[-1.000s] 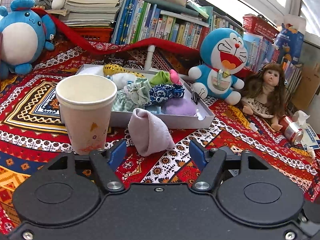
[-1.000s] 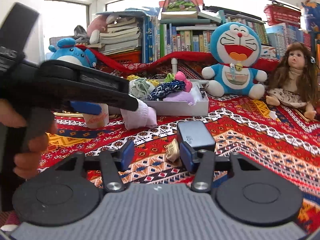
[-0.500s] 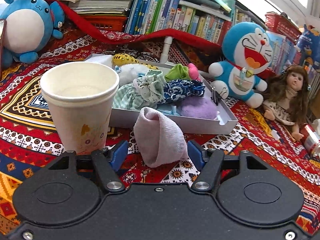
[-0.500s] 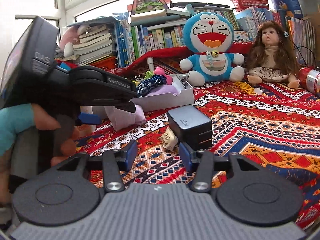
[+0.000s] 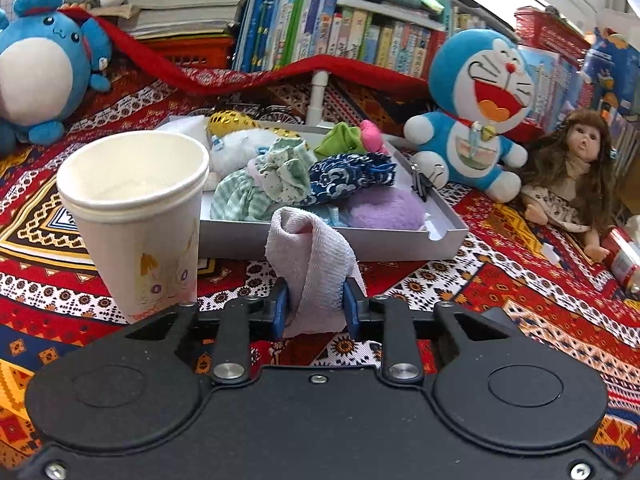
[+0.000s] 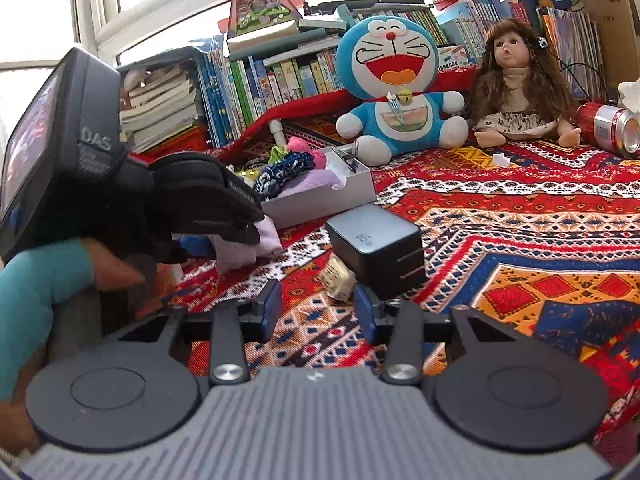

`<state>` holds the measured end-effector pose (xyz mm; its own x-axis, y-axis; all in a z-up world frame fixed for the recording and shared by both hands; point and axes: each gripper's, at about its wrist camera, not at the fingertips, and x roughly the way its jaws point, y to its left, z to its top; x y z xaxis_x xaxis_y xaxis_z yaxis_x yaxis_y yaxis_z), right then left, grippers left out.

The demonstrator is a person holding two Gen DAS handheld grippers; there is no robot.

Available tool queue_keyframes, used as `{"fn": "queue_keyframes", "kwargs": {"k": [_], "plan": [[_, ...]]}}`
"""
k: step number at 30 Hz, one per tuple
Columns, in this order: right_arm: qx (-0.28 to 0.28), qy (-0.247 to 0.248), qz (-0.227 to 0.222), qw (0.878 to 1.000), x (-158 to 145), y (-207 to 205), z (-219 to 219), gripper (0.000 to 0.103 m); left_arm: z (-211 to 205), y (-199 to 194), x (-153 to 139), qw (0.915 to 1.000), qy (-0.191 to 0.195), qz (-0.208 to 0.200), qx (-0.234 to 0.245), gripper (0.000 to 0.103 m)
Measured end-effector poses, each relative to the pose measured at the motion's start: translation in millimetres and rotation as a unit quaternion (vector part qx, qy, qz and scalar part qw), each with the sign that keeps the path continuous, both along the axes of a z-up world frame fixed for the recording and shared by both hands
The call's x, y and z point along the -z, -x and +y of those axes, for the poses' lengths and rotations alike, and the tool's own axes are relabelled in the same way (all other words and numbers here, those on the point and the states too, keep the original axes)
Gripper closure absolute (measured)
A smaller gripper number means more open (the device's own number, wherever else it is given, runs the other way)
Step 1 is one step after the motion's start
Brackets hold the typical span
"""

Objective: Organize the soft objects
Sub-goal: 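Lift the pink sock with left tool and carry it over the tray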

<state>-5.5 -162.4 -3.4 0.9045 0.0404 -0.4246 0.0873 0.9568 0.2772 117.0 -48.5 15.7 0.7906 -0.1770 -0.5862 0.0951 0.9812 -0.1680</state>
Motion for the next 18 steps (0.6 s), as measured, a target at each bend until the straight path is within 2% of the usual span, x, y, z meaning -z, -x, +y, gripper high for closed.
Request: {"fn": "queue_keyframes", "kwargs": {"k": [5,12,18], "plan": [[0.025,-0.016,0.014,0.999,2,-5,1,0.060,4,21,-11,0.9994,-0.014,-0.028,0.016,0.077],[0.061,-0.011,0.023,0.998,1,-10,10,0.063,13,45,-25,0.9974,-0.024,-0.059,0.034,0.077],[0.086,0.000,0.035,0.996,0,-18,15,0.075,22,58,-35,0.9960,-0.024,-0.075,0.041,0.077]]}}
